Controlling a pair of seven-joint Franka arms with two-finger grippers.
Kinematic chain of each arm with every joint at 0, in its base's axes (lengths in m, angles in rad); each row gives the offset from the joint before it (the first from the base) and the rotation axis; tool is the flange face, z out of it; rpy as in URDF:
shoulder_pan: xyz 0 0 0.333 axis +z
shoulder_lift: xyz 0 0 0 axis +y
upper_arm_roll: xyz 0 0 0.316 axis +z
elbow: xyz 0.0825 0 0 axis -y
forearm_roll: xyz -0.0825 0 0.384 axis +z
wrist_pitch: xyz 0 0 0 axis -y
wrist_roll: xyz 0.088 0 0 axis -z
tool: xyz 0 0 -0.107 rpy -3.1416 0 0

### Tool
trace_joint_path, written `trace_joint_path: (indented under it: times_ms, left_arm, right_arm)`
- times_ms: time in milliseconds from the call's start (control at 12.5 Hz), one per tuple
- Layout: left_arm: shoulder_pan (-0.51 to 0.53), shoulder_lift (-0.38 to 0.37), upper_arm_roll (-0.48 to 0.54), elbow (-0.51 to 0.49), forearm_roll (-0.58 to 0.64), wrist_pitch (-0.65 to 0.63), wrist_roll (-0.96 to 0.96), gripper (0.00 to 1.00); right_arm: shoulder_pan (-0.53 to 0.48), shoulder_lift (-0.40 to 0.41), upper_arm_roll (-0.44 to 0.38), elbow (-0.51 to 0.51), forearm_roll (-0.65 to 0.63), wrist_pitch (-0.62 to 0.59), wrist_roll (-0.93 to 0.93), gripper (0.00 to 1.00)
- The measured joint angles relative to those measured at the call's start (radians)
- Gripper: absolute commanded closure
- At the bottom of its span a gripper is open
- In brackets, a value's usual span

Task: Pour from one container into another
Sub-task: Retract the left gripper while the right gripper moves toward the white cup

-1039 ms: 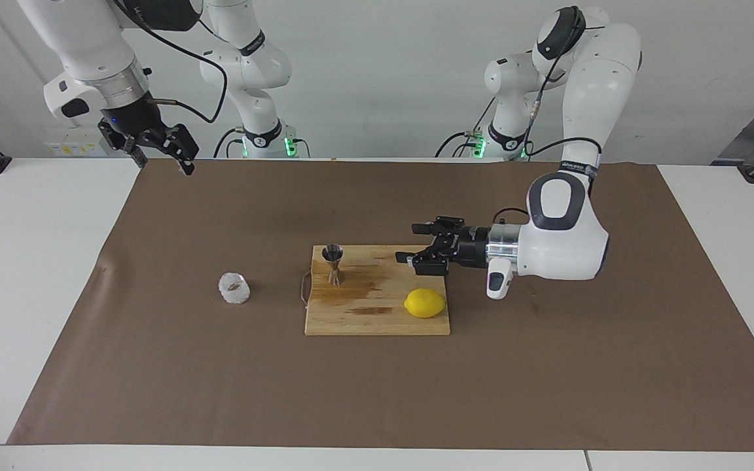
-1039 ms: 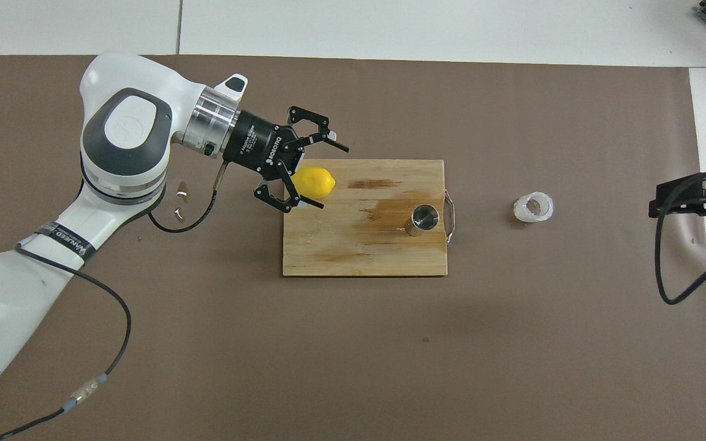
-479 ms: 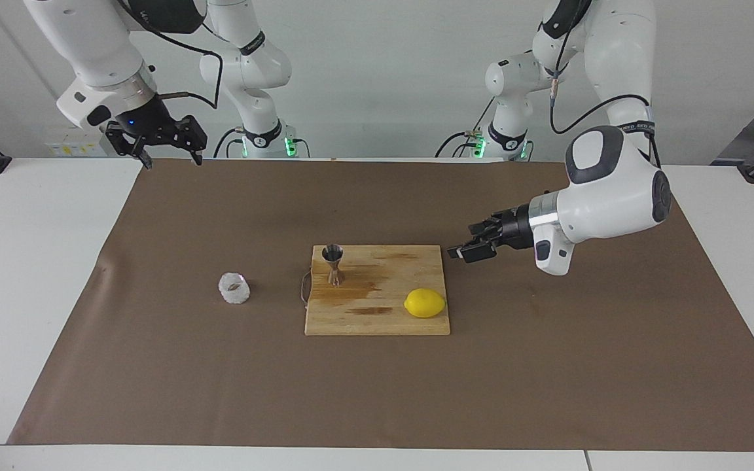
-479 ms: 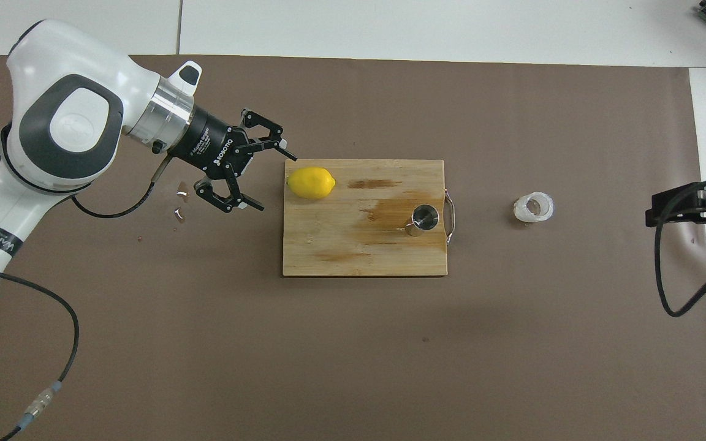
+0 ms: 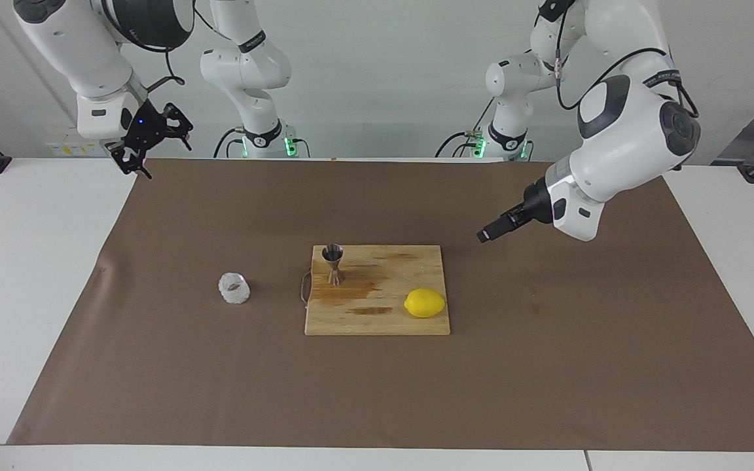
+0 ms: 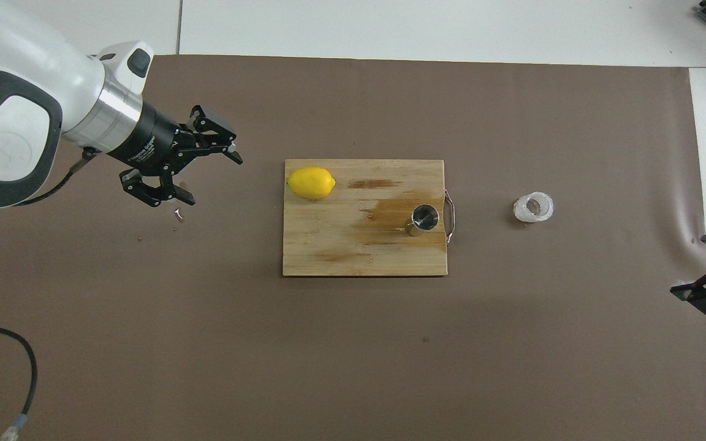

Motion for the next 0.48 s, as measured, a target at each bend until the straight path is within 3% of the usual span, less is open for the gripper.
trace_joint_path:
  times_ms: [160, 320, 479]
  left_arm:
    - [0.005, -0.064, -0.003, 0.000, 0.087, -0.036, 0.032, 0.00]
    - [0.004, -0.122, -0.006, -0.002, 0.141, -0.068, 0.108, 0.00]
    - [0.004, -0.155, 0.012, -0.003, 0.192, -0.104, 0.214, 0.00]
  right_arm:
    - [-0.035, -0.030, -0.003, -0.076, 0.036, 0.083, -0.189, 0.00]
    - [-0.059, -0.034, -0.002, -0.126, 0.158, 0.150, -0.315, 0.00]
    - [-0.106, 0.012, -0.003, -0.168, 0.290, 0.227, -0.490, 0.00]
